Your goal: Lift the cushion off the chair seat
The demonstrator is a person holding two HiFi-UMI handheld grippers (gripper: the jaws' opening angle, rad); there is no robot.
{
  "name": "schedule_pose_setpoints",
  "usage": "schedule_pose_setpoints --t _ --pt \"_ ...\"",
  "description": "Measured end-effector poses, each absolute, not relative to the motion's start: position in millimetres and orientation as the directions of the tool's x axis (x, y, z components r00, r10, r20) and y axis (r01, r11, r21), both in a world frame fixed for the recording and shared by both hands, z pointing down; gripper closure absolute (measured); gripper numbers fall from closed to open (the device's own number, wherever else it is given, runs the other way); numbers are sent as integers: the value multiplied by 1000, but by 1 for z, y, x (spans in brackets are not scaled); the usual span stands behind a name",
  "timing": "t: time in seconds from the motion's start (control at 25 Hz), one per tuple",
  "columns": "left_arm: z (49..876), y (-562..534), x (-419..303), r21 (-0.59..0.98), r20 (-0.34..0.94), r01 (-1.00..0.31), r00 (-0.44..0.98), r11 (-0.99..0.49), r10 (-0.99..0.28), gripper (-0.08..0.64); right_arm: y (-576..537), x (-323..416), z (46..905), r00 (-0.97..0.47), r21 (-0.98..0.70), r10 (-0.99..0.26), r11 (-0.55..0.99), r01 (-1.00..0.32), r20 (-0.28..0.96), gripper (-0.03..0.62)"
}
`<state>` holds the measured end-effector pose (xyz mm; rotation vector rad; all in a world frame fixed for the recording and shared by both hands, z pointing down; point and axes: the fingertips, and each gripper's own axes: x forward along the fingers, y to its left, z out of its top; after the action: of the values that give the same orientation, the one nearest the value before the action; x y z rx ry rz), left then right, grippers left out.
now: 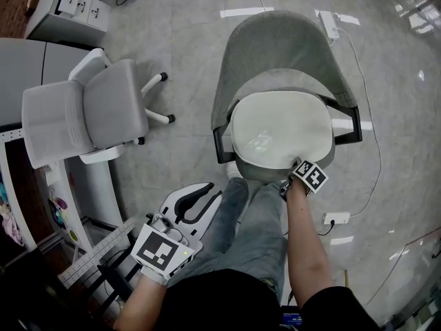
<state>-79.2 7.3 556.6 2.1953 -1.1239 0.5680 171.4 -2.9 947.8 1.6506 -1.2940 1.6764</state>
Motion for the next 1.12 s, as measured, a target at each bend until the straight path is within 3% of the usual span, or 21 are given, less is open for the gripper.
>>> schedule_pose_setpoints --t 0.6,1.12 --pt "533 11 -107 298 546 -843 536 -448 -644 488 -26 155 895 -158 -297 -396 -319 -900 905 543" --pt "498 14 -124 282 481 -859 512 -427 -712 488 -69 126 813 -183 -245 -503 -59 -968 845 543"
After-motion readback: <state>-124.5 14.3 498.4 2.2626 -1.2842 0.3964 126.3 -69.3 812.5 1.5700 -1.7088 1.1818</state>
